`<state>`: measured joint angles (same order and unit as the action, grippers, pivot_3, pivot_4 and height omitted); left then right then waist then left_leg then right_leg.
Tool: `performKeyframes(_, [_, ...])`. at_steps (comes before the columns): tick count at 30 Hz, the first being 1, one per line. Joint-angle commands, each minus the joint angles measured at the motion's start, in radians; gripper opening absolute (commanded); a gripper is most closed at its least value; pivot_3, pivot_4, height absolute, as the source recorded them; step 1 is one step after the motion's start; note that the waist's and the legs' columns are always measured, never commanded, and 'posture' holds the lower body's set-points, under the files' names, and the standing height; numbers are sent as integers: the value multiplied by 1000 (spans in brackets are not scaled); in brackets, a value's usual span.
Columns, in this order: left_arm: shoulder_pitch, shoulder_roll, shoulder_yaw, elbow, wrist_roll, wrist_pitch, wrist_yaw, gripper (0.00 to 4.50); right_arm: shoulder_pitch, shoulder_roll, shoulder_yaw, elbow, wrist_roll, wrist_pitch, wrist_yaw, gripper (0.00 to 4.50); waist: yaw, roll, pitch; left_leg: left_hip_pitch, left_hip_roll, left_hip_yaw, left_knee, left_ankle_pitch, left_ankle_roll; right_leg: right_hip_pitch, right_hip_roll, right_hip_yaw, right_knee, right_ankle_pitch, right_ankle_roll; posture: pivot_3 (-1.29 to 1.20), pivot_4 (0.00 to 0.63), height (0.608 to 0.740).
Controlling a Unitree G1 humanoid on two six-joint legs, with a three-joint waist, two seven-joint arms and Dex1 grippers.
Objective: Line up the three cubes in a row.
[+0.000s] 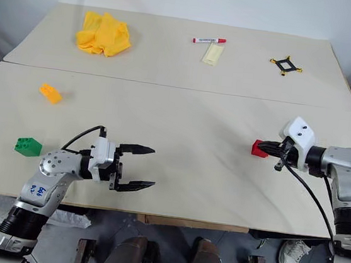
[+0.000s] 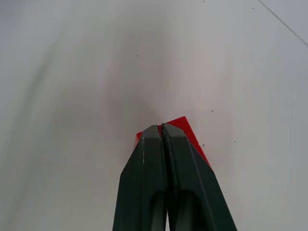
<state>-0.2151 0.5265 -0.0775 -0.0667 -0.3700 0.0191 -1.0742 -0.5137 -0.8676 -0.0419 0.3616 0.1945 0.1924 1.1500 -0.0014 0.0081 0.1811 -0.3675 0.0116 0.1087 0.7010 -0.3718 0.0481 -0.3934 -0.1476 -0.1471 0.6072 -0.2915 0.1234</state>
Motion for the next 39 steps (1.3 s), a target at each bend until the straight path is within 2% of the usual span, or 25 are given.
performKeyframes(1, [17, 4, 15, -34, -1, -14, 10, 4500, 19, 26, 22, -21, -15, -7, -14, 64, 0, 0, 0, 0, 0, 0, 0, 0, 0, 0, 0, 0, 0, 0, 0, 0, 150, 740])
performKeyframes(9, [15, -2, 6, -36, 3, -16, 21, 4500, 27, 105, 58, -107, 4, 25, -20, 64, 2, 0, 0, -1, 0, -2, 1, 0, 0, 1, 0, -1, 0, 0, 0, 0, 150, 740])
performKeyframes(15, [16, 2, 12, -29, 3, -21, 20, 4500, 37, 115, 52, -174, 39, 34, 9, 64, 0, 0, 0, -2, -1, -3, 1, 0, 0, 0, 0, -2, 0, 0, 0, 0, 150, 740])
performKeyframes(21, [34, 2, 17, -44, -2, -23, 28, 4500, 167, 82, -71, -363, 230, 125, 81, 64, 8, 0, 0, -3, -1, -5, 1, 0, 0, 1, 0, -4, -1, 0, 0, 0, 150, 740])
performKeyframes(24, [39, 5, 26, -46, -9, -23, 32, 4500, 232, 46, -153, -386, 266, 147, 67, 576, 15, 0, 0, -3, -2, -5, 1, 0, 0, 1, -1, -4, -1, 0, 0, 0, 150, 740])
performKeyframes(29, [33, 5, 36, -35, -10, -24, 30, 4500, 252, 14, -256, -302, 262, 124, 12, 2242, 23, 0, 0, -2, -1, -4, 1, 0, 0, 1, -1, -4, -1, 0, 0, 0, 150, 740])
performKeyframes(34, [18, -4, 29, -12, 4, -39, 29, 4500, 187, 59, -242, -221, 220, 71, -76, 3866, 19, 0, 0, -2, -1, -3, 1, 0, 0, 1, 0, -4, -1, 0, 0, 0, 150, 740])
performKeyframes(35, [14, -6, 27, -10, 5, -40, 30, 4500, 181, 65, -231, -218, 222, 73, -71, 3437, 18, 0, 0, -2, -1, -3, 1, 0, 0, 1, 0, -4, -1, 0, 0, 0, 150, 740])
performKeyframes(36, [11, -6, 27, -6, 6, -42, 29, 4500, 177, 70, -223, -216, 223, 74, -67, 3391, 19, 0, 0, -2, -1, -3, 1, 0, 0, 1, 0, -4, -1, 0, 0, 0, 150, 740])
performKeyframes(39, [6, -6, 26, -2, 4, -43, 25, 4500, 159, 87, -184, -191, 199, 66, -71, 2419, 20, 0, 0, -2, -1, -3, 1, 0, 0, 1, 0, -4, -1, 0, 0, 0, 150, 740])
